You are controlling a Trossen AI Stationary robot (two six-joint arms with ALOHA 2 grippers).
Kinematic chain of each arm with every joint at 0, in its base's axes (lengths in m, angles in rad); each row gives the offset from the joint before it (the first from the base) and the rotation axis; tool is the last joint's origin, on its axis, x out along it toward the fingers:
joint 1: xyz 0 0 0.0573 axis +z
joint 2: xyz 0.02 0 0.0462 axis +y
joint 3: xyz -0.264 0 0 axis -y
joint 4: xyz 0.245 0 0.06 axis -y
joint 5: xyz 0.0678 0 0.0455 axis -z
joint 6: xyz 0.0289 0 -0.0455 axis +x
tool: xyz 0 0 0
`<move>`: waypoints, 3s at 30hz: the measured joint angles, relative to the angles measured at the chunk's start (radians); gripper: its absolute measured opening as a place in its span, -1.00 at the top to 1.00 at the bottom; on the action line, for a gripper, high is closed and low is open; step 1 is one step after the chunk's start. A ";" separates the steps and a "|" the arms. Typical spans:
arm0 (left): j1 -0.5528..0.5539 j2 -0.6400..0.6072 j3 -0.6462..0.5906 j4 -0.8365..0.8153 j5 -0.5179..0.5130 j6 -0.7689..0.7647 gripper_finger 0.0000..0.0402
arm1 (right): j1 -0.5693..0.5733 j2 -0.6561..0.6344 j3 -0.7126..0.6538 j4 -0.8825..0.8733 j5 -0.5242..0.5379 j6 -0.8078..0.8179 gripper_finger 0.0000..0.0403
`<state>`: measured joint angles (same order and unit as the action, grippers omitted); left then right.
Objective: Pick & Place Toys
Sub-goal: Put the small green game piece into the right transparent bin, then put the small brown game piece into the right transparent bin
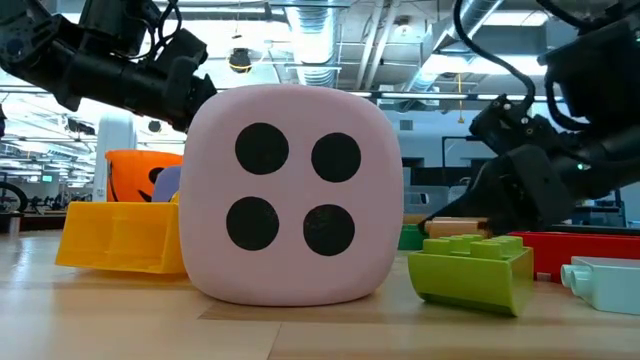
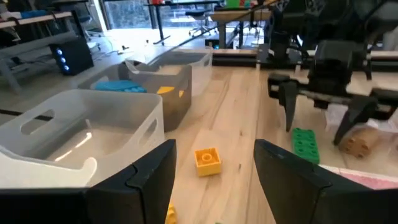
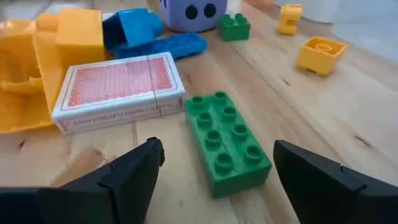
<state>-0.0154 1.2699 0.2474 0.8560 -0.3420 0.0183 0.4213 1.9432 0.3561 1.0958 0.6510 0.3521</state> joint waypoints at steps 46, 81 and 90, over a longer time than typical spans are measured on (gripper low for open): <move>0.000 0.000 0.000 0.020 -0.001 -0.023 -0.05 | -0.043 -0.104 0.113 -0.248 0.153 0.063 0.33; 0.011 0.000 0.000 0.019 -0.002 -0.131 -0.05 | -0.668 -0.937 0.114 -1.291 0.257 0.298 -0.41; 0.011 0.000 0.000 0.027 -0.002 -0.130 -0.05 | -0.525 -0.852 0.114 -1.233 -0.064 0.275 -0.67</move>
<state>-0.0040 1.2697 0.2474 0.8825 -0.3435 -0.1117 -0.1039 1.0917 0.4698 -0.1370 0.5873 0.6273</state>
